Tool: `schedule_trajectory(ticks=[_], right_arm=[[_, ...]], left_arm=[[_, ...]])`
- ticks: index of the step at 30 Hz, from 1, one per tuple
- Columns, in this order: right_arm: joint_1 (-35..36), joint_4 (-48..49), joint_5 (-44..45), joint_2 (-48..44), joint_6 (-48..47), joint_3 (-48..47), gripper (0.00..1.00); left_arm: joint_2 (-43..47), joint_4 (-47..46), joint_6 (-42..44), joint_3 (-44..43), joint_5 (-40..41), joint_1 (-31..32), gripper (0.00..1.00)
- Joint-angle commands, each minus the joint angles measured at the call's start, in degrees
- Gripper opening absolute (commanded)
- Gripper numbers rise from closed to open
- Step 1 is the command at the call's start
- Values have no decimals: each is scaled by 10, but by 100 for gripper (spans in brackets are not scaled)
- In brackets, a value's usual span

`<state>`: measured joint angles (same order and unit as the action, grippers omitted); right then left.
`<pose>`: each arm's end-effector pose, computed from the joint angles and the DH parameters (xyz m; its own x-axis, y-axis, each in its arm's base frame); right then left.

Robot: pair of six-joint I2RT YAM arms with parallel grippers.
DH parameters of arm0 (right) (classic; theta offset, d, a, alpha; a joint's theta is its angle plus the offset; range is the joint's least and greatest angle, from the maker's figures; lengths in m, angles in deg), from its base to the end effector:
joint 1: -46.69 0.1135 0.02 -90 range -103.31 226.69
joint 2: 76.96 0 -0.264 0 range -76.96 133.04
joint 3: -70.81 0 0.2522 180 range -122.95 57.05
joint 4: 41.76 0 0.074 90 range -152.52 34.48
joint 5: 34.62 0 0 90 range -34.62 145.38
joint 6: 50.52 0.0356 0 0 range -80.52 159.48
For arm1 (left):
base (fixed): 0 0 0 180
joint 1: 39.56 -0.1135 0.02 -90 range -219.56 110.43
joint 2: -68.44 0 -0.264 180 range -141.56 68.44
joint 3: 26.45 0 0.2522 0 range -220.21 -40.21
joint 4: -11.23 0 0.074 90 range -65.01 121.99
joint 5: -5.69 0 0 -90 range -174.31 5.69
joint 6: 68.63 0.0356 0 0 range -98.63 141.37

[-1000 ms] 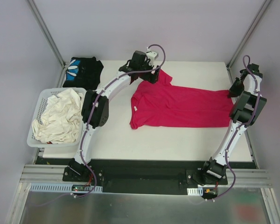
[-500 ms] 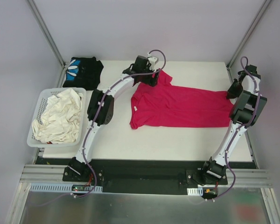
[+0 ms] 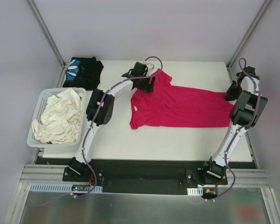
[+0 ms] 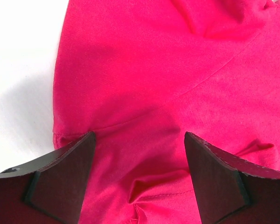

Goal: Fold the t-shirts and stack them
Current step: Grap the side of the flattened tshirt furthest away from the robot with both arms

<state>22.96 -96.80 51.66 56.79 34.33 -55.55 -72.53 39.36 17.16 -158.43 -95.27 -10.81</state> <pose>0.4617 -0.2004 0.1747 -0.8418 0.2722 -0.4661 0.2997 0.9539 0.0157 0.4886 -0.2758 0.1746 -0.5721 0.2317 -0.7868 0.5647 0.8070 -0.1730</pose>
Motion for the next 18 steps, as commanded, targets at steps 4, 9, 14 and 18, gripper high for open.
schedule_trajectory(ticks=[4, 9, 14, 18], right_arm=[[3, 0, -8, -78, 10, 34, 23], [6, 14, -4, -134, 11, 69, 25], [12, 8, -3, -186, 9, 85, 26], [16, 22, -8, -235, 14, 128, 26]], left_arm=[[65, 15, -33, 57, 37, -7, 77], [101, 23, -51, 94, 52, -7, 77], [165, 43, -65, 154, 81, -7, 77], [227, 53, -84, 218, 106, -5, 76]])
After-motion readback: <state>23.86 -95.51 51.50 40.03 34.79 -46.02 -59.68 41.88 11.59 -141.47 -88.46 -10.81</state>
